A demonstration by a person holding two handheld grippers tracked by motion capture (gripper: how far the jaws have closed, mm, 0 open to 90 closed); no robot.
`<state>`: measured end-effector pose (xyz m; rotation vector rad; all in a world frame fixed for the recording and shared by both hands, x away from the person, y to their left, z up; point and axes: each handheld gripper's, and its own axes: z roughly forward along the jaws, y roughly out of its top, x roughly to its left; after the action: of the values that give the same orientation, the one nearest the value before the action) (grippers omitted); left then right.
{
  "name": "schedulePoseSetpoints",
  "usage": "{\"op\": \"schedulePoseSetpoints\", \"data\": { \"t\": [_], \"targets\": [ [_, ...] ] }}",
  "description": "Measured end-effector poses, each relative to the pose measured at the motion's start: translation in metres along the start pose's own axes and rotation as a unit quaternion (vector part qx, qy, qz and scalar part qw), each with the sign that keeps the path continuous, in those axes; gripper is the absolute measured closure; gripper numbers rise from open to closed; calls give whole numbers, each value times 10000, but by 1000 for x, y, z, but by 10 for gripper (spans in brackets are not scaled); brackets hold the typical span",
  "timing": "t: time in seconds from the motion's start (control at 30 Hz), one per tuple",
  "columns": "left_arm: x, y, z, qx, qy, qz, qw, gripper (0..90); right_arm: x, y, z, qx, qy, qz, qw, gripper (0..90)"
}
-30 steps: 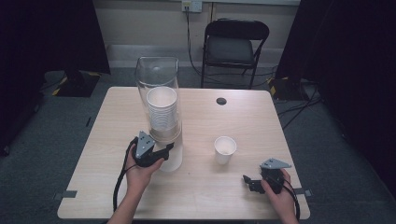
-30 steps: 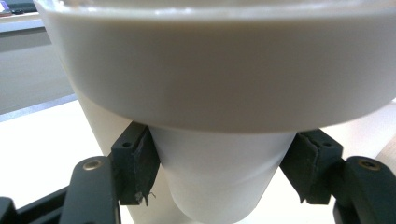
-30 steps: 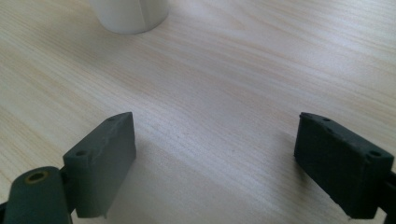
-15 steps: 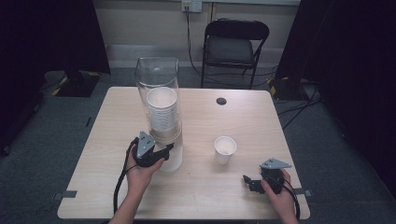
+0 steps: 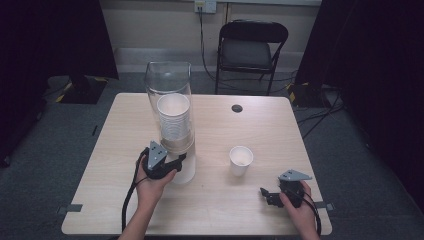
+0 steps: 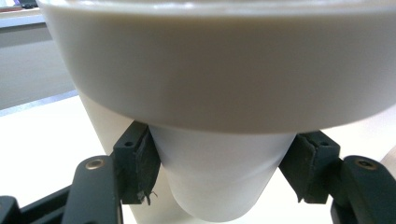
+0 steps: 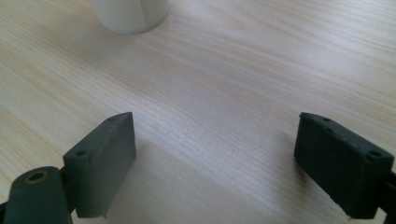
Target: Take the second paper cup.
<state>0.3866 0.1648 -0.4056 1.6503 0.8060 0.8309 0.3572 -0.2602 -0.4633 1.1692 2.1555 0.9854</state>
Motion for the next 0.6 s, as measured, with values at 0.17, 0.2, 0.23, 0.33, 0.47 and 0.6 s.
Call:
{"op": "schedulePoseSetpoints", "data": {
  "t": [0.17,0.2,0.23,0.33,0.47,0.6],
  "targets": [
    [-1,0,0,20,19,-1,10000,356,0,0,0,2,-2,6,10000,123],
    [-2,-11,6,1188,-40,248,9926,404,0,0,0,2,-2,7,10000,123],
    [-2,-11,6,1188,-40,248,9926,411,0,0,0,2,-2,7,10000,123],
    [-5,-51,-1,983,43,-307,9947,393,0,0,0,5,-6,3,10000,121],
    [0,-40,-20,1212,-120,142,9925,381,0,-1,-1,8,-11,26,10000,112],
    [10,-49,-29,1321,-223,59,9910,375,0,1,1,51,-35,64,10000,90]
  ]
}}
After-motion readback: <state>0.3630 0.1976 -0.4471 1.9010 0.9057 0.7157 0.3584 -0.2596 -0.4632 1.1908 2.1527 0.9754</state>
